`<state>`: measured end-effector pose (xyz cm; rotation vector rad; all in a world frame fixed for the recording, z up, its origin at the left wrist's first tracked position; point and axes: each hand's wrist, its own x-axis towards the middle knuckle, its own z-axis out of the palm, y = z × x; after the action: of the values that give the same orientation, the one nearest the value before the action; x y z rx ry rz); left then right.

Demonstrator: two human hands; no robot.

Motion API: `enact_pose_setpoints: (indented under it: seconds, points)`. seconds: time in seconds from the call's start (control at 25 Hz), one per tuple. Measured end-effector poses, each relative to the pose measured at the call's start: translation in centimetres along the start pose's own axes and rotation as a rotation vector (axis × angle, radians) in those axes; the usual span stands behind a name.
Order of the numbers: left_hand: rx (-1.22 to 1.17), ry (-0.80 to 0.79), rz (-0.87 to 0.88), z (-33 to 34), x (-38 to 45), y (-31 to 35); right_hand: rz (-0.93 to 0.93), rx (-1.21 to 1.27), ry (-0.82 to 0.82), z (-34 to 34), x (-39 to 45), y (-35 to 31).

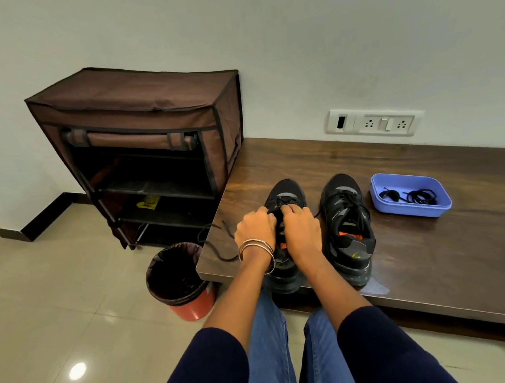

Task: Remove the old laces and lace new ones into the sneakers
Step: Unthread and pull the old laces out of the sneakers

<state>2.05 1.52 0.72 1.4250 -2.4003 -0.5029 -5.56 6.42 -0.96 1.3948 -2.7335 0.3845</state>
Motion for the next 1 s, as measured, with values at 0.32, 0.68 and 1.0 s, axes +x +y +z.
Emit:
enact_pose_setpoints:
  seconds: [0.32, 0.68, 1.0]
  points:
    - [0.089, -0.104, -0.039, -0.7, 0.8, 0.3, -0.016, -0.004, -0.043, -2.2, 2.1, -0.9]
    - [0.075, -0.143, -0.055, -0.5, 0.7, 0.6, 0.759, 1.032, 0.087, -2.6, 3.8, 1.9]
    - [0.038, -0.086, -0.122, -0.3, 0.1, 0.5, -0.074, 0.014, -0.107, -2.2, 3.9, -0.7]
